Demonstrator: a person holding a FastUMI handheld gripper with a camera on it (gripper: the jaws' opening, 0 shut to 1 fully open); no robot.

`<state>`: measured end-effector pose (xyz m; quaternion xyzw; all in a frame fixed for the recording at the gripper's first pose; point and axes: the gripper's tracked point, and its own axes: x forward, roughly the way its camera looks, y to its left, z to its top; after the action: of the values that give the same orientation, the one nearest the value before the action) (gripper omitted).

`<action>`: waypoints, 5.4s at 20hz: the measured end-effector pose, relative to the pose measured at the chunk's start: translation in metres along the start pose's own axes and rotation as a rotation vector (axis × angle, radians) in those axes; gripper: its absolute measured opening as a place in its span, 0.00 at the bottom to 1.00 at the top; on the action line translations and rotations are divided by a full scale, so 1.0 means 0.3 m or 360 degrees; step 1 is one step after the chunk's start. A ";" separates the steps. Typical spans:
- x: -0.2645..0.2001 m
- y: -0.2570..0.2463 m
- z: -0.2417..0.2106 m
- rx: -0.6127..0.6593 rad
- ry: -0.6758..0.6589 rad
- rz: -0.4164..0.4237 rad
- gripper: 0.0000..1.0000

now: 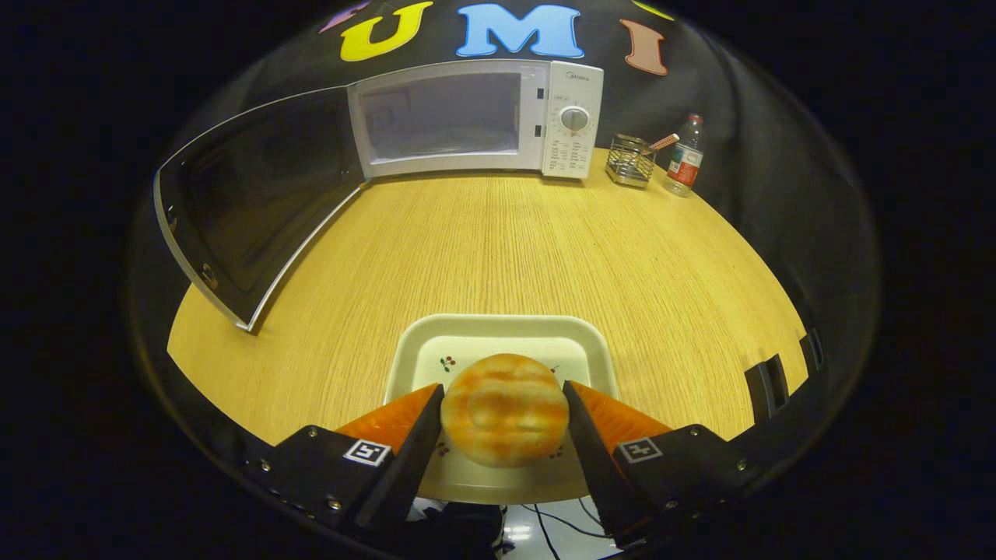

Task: Open the microwave, put the food inside, and close the microwave door.

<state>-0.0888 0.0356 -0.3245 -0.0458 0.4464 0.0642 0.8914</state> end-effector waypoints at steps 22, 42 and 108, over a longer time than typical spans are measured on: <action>0.052 0.224 0.760 0.0307 -0.0594 0.0431 0.78; 0.474 0.357 1.141 0.0939 -0.0791 0.0603 0.77; -0.686 1.083 0.593 -0.0324 -0.1148 0.1033 0.97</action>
<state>-0.1209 0.3661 -0.0613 0.0338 0.0922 0.3934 0.9141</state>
